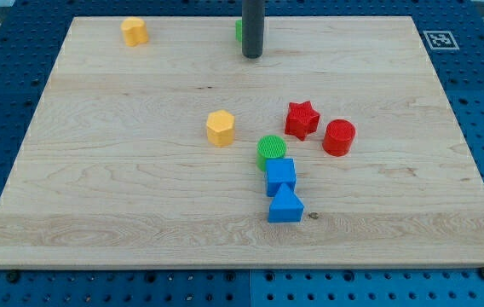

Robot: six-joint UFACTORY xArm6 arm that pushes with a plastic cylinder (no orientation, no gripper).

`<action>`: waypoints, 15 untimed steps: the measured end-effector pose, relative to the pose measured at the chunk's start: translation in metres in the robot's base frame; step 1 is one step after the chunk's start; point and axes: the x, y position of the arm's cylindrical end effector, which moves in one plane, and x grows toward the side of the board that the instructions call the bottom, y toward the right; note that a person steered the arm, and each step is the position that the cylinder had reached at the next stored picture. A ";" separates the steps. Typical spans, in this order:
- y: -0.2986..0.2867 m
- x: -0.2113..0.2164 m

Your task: Place your arm at the bottom right corner of the board

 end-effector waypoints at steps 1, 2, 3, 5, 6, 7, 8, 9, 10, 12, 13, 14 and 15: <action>0.000 0.001; 0.000 0.003; 0.000 0.003; 0.027 0.018; 0.065 0.045; 0.094 0.071; 0.108 0.088; 0.134 0.109; 0.167 0.142; 0.207 0.211; 0.207 0.218; 0.213 0.246; 0.213 0.276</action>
